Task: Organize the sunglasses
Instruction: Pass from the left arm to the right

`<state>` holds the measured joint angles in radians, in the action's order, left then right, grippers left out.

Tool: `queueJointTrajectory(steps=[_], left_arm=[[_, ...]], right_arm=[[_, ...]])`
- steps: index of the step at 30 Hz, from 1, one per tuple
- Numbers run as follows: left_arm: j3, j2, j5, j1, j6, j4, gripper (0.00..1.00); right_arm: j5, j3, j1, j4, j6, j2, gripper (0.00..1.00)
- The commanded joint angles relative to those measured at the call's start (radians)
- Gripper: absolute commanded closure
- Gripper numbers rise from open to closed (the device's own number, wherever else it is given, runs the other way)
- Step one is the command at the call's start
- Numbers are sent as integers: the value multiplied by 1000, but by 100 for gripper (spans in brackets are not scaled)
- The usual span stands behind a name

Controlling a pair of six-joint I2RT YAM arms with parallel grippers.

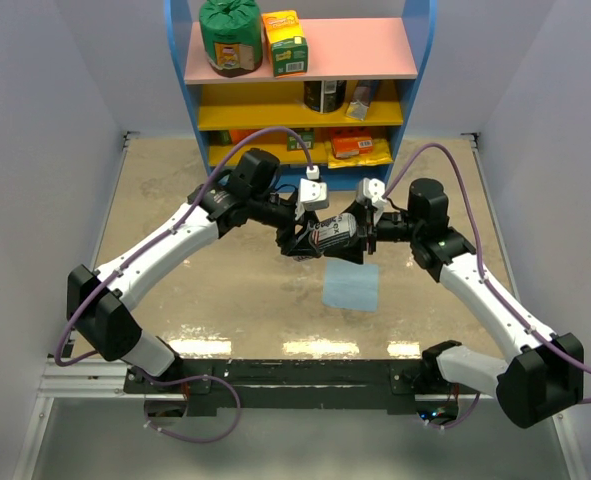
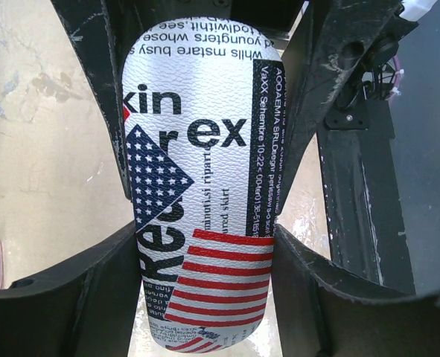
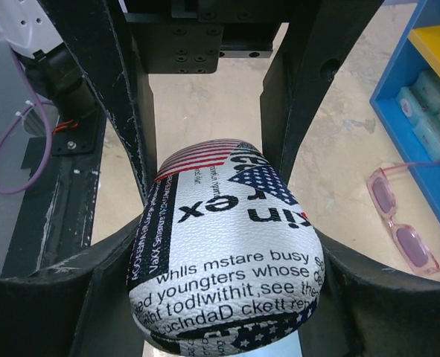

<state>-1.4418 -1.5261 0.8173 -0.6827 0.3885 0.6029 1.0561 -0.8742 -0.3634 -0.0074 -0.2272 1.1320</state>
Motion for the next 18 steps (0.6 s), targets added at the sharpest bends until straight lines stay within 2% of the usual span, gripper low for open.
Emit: queueJointTrajectory(steps=[1, 4, 8, 18], left_arm=[[-12, 3, 23, -6, -30, -29, 100], [-14, 0, 25, -5, -28, -29, 100], [-14, -2, 22, -5, -30, -28, 100], [-11, 0, 13, -6, -25, -26, 100]], right_arm=[[-27, 6, 0, 40, -15, -23, 74], [-28, 6, 0, 40, -15, -21, 86], [-34, 7, 1, 40, -20, -23, 98], [-48, 9, 0, 38, -26, -28, 100]])
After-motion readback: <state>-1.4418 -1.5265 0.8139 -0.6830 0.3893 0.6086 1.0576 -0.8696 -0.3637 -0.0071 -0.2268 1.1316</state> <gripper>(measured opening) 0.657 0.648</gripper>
